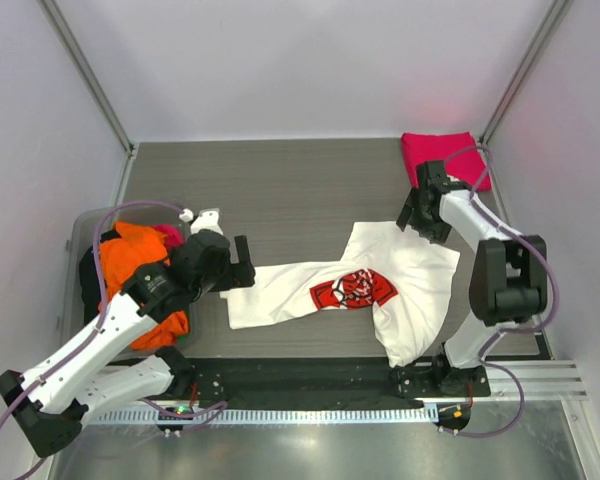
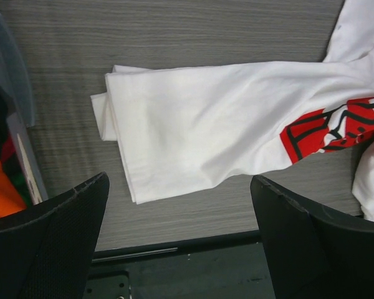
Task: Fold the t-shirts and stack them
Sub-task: Move the tshirt to the center of the board, then flatten the tshirt out
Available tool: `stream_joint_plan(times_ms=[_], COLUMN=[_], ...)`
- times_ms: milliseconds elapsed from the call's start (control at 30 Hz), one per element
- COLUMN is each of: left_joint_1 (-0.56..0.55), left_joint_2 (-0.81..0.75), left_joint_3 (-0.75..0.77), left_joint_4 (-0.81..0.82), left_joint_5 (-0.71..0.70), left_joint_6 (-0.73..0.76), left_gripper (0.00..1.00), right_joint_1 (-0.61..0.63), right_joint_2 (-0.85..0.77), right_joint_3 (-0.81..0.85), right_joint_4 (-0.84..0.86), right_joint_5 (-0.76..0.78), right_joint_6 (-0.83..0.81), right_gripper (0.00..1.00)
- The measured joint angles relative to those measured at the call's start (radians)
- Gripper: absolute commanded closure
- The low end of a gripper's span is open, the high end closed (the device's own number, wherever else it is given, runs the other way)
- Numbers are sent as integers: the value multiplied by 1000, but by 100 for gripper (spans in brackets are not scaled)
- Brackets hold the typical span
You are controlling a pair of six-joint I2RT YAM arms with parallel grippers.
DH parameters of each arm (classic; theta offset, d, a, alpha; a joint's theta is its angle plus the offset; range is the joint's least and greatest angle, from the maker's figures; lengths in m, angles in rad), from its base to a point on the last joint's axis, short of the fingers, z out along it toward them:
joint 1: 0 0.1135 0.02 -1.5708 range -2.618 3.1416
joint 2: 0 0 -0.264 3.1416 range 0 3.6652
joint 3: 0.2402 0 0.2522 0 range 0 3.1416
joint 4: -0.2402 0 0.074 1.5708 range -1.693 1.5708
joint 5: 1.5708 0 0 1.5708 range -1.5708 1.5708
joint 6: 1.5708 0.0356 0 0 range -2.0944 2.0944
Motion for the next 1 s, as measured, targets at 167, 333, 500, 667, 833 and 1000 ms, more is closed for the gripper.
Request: stream_joint_plan(times_ms=[167,333,500,667,833,1000], left_joint_1=[3,4,5,5,5,5], left_joint_2=[-52,-126,-167,-134,-84,-87], left_joint_3=[-82,-119,-124,-124,-125,-125], left_joint_4=[-3,-11,2,2,2,2], left_joint_5=[-31,-43,-52,-64,-66,-68], left_joint_6=[20,28,39,42,42,42], left_gripper=[3,1,1,1,1,2], right_joint_1=[-42,-66,-68,-63,-59,-45], right_joint_2=[205,333,384,385,385,359], right_joint_3=[120,230,280,275,267,303], right_joint_4=[43,63,82,108,136,87], right_joint_5=[-51,-68,-93,-132,-187,-240], right_joint_6=[-37,-59,-67,-84,-88,-88], right_gripper=[27,33,48,76,99,99])
